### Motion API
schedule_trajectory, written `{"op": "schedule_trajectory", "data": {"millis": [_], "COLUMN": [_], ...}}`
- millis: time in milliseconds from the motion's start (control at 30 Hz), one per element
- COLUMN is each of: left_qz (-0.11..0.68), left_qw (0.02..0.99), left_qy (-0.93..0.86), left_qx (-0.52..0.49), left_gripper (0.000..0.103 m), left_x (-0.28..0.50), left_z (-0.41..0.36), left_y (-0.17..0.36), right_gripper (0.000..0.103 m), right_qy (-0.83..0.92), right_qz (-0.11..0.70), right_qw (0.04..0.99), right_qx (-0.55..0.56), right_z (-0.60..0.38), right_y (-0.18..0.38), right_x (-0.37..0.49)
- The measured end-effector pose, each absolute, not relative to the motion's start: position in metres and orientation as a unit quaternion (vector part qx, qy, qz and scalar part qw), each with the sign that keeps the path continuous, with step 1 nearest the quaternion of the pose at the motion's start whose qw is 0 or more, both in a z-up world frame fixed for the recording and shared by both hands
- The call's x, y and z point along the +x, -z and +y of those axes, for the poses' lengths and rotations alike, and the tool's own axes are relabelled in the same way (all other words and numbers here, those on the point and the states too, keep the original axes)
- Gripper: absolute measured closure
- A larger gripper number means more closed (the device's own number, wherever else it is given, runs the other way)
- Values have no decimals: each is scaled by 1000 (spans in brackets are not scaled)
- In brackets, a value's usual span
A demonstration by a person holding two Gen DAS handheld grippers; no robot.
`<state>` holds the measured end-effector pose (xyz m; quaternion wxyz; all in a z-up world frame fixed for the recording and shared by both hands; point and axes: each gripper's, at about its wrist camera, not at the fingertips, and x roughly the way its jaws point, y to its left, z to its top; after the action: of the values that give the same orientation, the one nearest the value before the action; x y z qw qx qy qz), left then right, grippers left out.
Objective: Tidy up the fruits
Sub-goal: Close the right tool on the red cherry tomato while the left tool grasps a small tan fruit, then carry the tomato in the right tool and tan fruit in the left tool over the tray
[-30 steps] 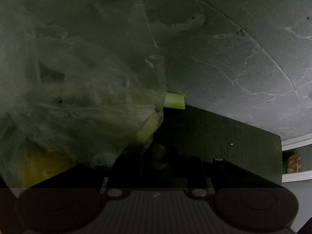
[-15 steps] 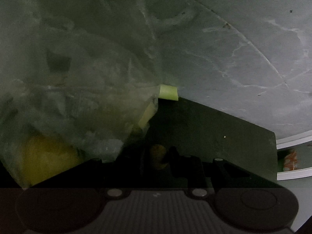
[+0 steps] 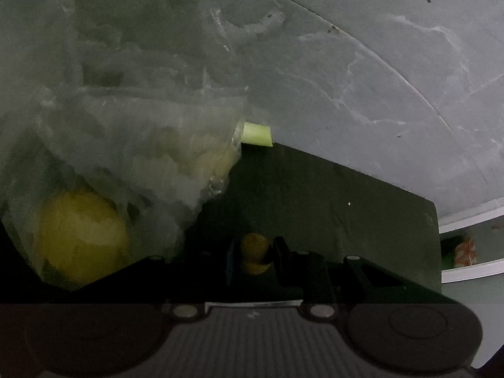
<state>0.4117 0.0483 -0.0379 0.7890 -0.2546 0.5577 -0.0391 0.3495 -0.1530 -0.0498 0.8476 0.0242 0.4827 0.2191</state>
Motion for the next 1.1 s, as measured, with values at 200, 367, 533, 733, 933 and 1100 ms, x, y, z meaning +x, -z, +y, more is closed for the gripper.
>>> {"op": "schedule_trajectory", "data": {"millis": [200, 367, 533, 733, 933, 1100], "left_qz": [557, 556, 556, 554, 557, 561], "left_qw": [792, 795, 797, 801, 800, 798], "left_qy": [41, 44, 48, 50, 57, 64], "left_qx": [-247, -237, -231, -222, -217, -211], "left_gripper": [75, 75, 75, 75, 75, 75], "left_x": [407, 404, 400, 393, 387, 379], "left_z": [42, 33, 23, 8, -4, -11], "left_y": [38, 38, 40, 40, 40, 40], "right_gripper": [79, 79, 79, 79, 79, 79], "right_qy": [-207, -194, -185, -177, -166, -158], "right_qz": [481, 482, 481, 482, 489, 493], "right_qw": [852, 854, 856, 857, 855, 854], "right_qx": [29, 36, 40, 44, 46, 47], "right_z": [-159, -166, -172, -181, -192, -199], "right_y": [47, 46, 44, 43, 46, 48], "right_x": [341, 334, 327, 320, 313, 308]}}
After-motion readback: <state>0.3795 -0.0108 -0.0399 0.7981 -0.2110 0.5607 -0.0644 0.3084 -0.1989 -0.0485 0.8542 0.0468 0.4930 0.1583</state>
